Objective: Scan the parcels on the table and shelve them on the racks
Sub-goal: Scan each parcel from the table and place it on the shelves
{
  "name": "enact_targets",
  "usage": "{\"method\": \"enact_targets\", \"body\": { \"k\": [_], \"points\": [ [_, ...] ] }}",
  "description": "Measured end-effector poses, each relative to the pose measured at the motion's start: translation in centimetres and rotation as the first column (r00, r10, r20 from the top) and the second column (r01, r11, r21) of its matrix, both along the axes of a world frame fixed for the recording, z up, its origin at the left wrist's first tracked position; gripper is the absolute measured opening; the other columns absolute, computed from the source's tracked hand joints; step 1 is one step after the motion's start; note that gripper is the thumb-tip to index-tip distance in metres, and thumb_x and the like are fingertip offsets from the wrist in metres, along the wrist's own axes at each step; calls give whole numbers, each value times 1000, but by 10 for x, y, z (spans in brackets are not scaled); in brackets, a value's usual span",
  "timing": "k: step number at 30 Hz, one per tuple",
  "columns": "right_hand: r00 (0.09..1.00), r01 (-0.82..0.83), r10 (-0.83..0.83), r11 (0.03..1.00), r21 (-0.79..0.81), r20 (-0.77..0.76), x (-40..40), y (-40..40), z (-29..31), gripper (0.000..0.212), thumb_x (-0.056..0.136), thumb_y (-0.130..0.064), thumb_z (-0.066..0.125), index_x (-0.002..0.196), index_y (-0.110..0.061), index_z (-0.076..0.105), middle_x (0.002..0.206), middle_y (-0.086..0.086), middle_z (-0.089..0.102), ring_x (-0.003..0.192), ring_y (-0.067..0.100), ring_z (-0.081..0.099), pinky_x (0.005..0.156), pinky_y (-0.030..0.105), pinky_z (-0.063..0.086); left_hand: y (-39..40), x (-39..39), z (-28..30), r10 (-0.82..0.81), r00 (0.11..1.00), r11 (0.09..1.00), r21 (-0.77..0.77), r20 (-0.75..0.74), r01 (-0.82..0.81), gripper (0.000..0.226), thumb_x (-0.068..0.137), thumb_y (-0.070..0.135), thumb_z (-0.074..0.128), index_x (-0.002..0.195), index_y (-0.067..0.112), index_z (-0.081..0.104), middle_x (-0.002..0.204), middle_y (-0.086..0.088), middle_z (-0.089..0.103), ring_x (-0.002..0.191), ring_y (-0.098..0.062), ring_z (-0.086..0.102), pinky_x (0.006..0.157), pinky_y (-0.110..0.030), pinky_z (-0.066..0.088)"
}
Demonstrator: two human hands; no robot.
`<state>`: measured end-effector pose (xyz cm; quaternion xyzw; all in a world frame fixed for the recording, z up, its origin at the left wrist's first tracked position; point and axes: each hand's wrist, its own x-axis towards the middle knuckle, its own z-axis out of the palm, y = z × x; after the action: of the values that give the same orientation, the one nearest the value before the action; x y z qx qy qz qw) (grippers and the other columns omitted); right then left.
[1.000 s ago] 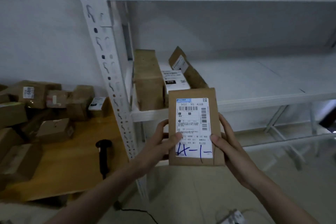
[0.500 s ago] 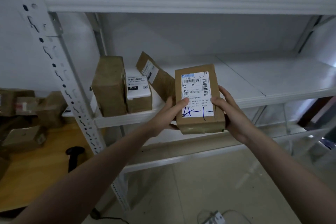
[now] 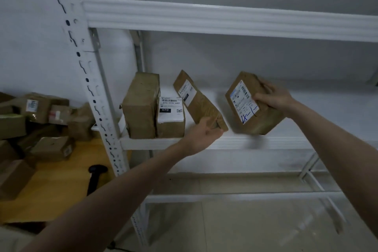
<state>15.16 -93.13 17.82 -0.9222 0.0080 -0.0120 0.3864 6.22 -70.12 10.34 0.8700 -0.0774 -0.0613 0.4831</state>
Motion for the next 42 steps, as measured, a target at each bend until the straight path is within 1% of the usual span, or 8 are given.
{"method": "enact_targets", "body": {
  "k": [6, 11, 20, 30, 33, 36, 39, 42],
  "points": [
    [996, -68, 41, 922, -381, -79, 123, 22, -50, 101, 44, -84, 49, 138, -55, 25, 145, 11, 43, 129, 41, 41, 105, 54, 36, 28, 9, -11, 80, 995, 992, 92, 53, -85, 64, 93, 41, 57, 146, 14, 30, 136, -8, 50, 111, -15, 54, 92, -29, 45],
    [995, -62, 15, 869, -491, -100, 59, 76, -16, 82, 77, -58, 64, 147, -36, 26, 153, 20, 18, 138, 44, 20, 108, 55, 24, 45, 20, -9, 95, 982, 980, 160, 164, -121, 57, 94, 35, 57, 144, 17, 36, 138, -6, 48, 113, -15, 55, 86, -23, 46],
    [993, -29, -28, 887, -461, -118, 24, 108, -28, 84, 75, -64, 59, 147, -37, 25, 147, 17, 26, 132, 39, 28, 104, 47, 31, 42, 40, -10, -20, 902, 907, 388, 430, -165, 42, 97, 25, 49, 138, 21, 46, 134, -3, 50, 111, -23, 56, 90, -44, 52],
    [989, 31, -90, 906, -423, -120, 13, 128, -28, 83, 78, -68, 53, 147, -30, 26, 146, 19, 27, 132, 40, 31, 103, 48, 31, 58, 24, -14, -51, 875, 866, 458, 482, -202, 31, 100, 29, 44, 124, 19, 60, 131, -1, 51, 101, -24, 61, 82, -40, 54],
    [994, 96, -111, 875, -474, -4, 7, 128, -30, 87, 79, -71, 47, 147, -22, 23, 149, 24, 23, 135, 46, 22, 105, 59, 21, 81, -1, -21, -21, 871, 880, 422, 490, -216, 31, 99, 31, 47, 125, 19, 58, 130, 0, 52, 98, -20, 62, 76, -36, 53],
    [934, 129, 30, 901, -414, 356, -19, 155, -32, 68, 87, -56, 48, 138, -12, 37, 143, 28, 30, 129, 47, 26, 100, 61, 26, 128, -34, -38, 67, 899, 853, 442, 432, -276, 31, 99, 34, 47, 126, 23, 56, 131, 4, 53, 95, -14, 63, 70, -30, 51],
    [686, -190, 303, 952, -240, 661, -83, 209, -41, 41, 92, -34, 49, 122, -6, 53, 123, 19, 49, 111, 32, 43, 91, 44, 41, 197, -69, -63, 193, 918, 817, 462, 347, -346, 35, 99, 36, 45, 132, 27, 52, 133, 8, 50, 98, -9, 63, 74, -32, 55],
    [626, -565, 551, 808, -166, 552, -139, 278, -76, 30, 91, -26, 54, 117, -11, 57, 113, 4, 54, 99, 11, 50, 78, 12, 44, 272, -103, -88, 371, 893, 730, 514, 254, -450, 36, 98, 39, 46, 132, 31, 50, 133, 12, 49, 99, -7, 61, 76, -27, 55]
  ]
}}
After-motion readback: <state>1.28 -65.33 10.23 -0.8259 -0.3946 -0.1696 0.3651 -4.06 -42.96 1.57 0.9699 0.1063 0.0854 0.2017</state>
